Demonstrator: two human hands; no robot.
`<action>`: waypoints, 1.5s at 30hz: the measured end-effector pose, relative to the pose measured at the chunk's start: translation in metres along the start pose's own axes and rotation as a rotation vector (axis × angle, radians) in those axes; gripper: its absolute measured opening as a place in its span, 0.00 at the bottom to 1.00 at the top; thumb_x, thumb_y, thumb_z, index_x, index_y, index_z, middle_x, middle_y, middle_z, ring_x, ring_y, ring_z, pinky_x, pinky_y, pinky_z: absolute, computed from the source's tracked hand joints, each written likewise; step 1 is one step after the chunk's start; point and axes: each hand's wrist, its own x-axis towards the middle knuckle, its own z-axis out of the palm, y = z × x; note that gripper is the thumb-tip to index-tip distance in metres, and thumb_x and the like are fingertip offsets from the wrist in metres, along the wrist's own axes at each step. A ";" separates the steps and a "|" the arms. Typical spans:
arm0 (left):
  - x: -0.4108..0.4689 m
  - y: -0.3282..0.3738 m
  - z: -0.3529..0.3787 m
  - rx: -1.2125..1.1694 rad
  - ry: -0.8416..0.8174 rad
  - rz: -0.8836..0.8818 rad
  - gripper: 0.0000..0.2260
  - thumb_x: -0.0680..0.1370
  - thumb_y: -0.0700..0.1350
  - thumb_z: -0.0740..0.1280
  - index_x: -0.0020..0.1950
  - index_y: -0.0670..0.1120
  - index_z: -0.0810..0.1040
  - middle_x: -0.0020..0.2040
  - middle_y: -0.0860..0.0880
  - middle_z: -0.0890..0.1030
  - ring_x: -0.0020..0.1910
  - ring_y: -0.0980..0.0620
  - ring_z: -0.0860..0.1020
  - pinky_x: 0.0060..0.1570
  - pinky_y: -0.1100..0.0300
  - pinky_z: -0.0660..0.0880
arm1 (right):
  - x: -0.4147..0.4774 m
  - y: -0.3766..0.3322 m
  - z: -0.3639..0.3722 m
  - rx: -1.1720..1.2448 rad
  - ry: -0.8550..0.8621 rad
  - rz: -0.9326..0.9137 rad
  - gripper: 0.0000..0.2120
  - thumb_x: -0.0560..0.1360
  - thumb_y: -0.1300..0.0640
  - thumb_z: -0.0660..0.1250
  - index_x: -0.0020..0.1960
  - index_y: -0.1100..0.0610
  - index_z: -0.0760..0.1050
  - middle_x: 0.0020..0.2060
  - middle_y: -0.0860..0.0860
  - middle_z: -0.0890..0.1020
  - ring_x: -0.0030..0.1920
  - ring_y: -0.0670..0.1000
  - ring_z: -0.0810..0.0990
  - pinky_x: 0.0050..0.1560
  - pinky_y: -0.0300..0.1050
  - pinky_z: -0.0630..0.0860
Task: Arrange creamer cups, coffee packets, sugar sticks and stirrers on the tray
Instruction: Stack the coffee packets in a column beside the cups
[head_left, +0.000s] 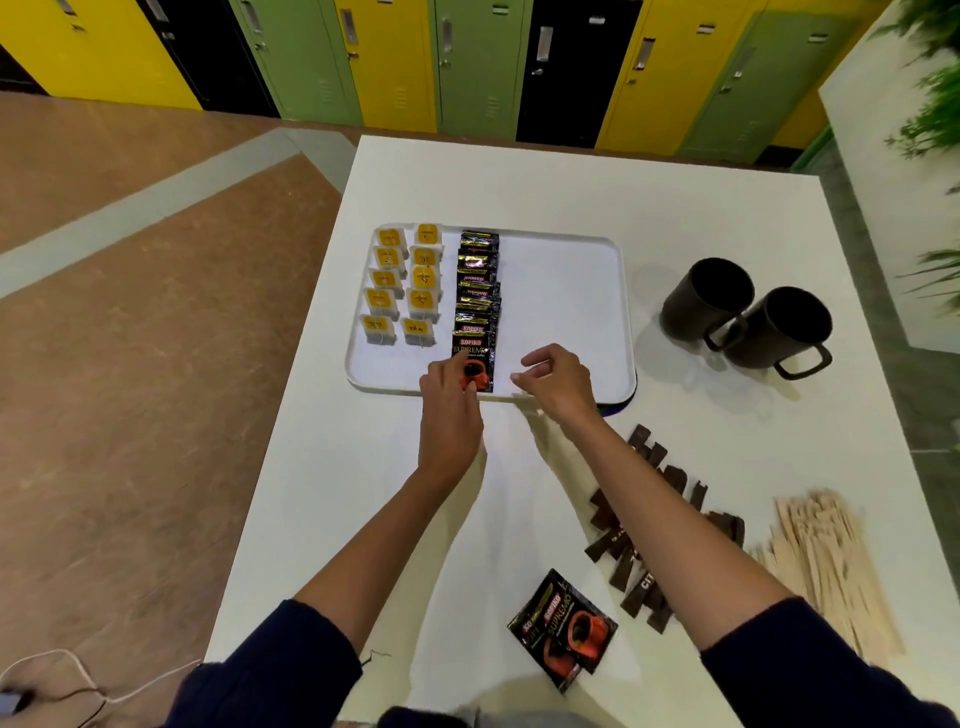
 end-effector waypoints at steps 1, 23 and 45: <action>-0.008 -0.003 -0.001 -0.007 -0.032 0.033 0.14 0.81 0.39 0.57 0.66 0.45 0.69 0.59 0.45 0.72 0.59 0.49 0.70 0.55 0.62 0.68 | -0.006 0.008 -0.004 -0.049 -0.023 -0.019 0.10 0.71 0.62 0.72 0.52 0.61 0.76 0.36 0.48 0.77 0.38 0.48 0.78 0.36 0.36 0.75; -0.145 -0.020 -0.015 0.235 -0.758 -0.023 0.14 0.69 0.49 0.74 0.50 0.46 0.76 0.44 0.52 0.74 0.45 0.53 0.74 0.50 0.55 0.74 | -0.146 0.109 -0.022 -0.580 -0.376 0.009 0.21 0.63 0.63 0.78 0.53 0.61 0.75 0.45 0.51 0.73 0.46 0.50 0.73 0.40 0.40 0.70; -0.151 -0.022 -0.009 0.049 -0.642 -0.180 0.11 0.73 0.40 0.70 0.40 0.47 0.67 0.38 0.50 0.74 0.41 0.48 0.72 0.35 0.61 0.66 | -0.147 0.125 -0.025 -0.327 -0.271 0.046 0.16 0.68 0.66 0.74 0.48 0.56 0.70 0.39 0.48 0.72 0.44 0.50 0.72 0.39 0.40 0.69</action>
